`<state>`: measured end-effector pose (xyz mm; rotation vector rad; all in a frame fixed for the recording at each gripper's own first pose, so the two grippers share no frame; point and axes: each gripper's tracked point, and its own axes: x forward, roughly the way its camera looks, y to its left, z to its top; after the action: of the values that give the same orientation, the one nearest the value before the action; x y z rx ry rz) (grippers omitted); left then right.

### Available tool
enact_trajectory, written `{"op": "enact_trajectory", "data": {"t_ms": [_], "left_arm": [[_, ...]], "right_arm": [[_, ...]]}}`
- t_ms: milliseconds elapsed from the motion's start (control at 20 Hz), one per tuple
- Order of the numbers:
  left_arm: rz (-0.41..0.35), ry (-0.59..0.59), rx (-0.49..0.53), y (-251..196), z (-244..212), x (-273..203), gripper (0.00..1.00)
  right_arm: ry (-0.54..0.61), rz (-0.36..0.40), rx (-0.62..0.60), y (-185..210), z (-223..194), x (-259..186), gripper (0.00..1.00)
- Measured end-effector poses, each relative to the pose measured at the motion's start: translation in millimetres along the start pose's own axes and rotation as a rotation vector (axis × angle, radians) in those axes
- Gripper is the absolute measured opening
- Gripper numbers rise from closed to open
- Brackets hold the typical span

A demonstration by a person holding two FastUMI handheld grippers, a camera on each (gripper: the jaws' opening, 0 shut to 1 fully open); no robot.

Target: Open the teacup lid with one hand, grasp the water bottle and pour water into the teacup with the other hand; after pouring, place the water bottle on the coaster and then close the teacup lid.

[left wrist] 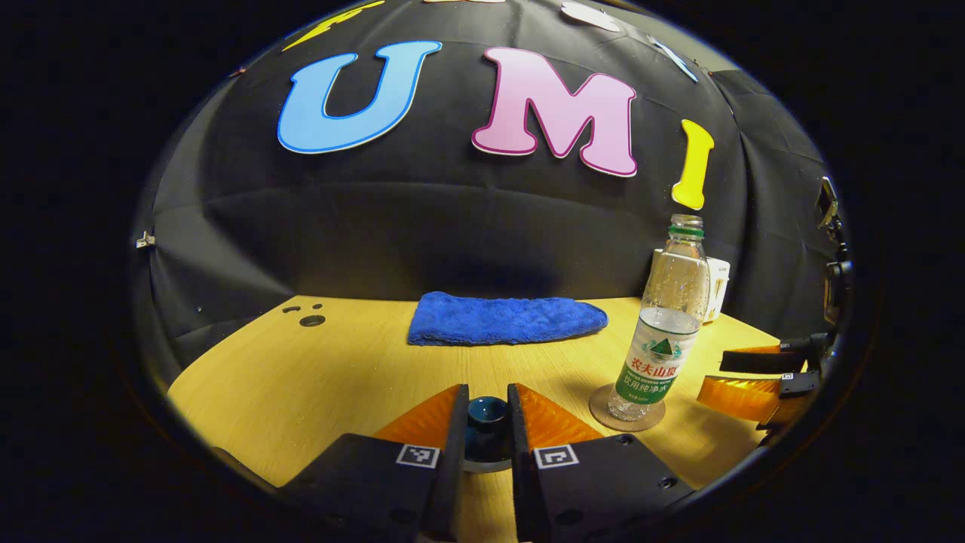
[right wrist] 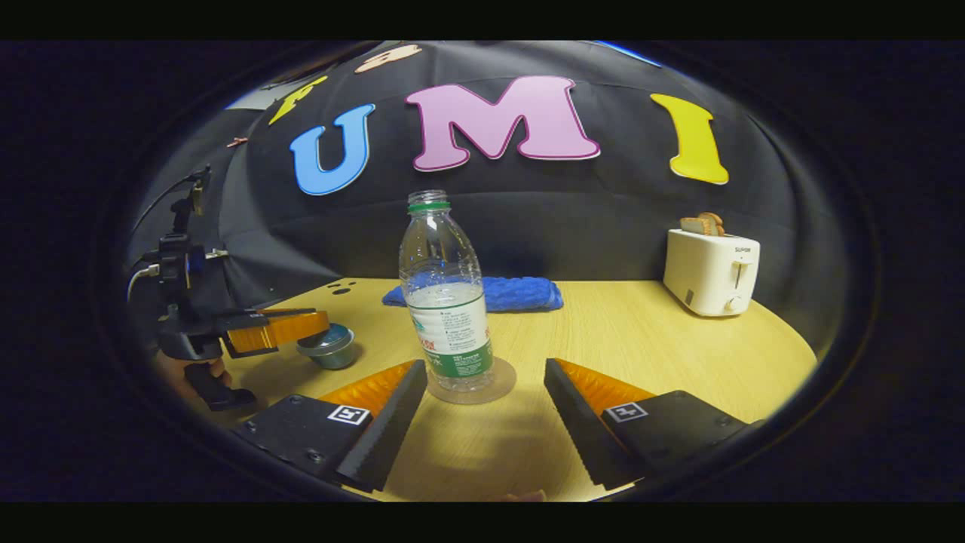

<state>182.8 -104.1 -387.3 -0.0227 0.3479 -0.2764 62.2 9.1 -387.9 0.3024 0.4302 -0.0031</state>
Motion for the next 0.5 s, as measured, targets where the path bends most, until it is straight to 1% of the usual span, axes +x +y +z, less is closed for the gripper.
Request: {"op": "enact_trajectory", "data": {"t_ms": [100, 150, 200, 300, 350, 400, 500], "left_arm": [[0.001, 0.011, 0.007, -0.4, -4.3, 2.6, 0.31], [0.006, 0.013, 0.012, 0.8, -5.2, 2.4, 0.35], [0.009, 0.010, 0.013, 1.9, -4.8, 2.6, 0.31], [0.011, 0.003, 0.014, 2.3, -3.8, 3.3, 0.31], [0.010, 0.005, 0.019, 2.3, -4.6, 4.1, 0.35], [0.013, 0.009, 0.027, 2.5, -7.4, 3.9, 0.31], [0.014, 0.004, 0.046, 3.4, -7.6, 4.5, 0.32]], "right_arm": [[0.004, -0.008, 0.009, -1.8, -1.4, -3.1, 0.97], [0.002, -0.011, 0.011, -2.9, 0.0, -4.8, 0.97], [0.000, -0.015, 0.012, -3.4, 0.6, -5.4, 0.97], [0.001, -0.018, 0.013, -3.4, -0.3, -6.6, 0.97], [0.000, -0.018, 0.015, -2.9, -0.2, -6.7, 0.97], [0.001, -0.017, 0.016, -2.2, -0.2, -6.8, 0.97], [0.005, -0.012, 0.017, 0.3, -1.6, -6.5, 0.97]]}}
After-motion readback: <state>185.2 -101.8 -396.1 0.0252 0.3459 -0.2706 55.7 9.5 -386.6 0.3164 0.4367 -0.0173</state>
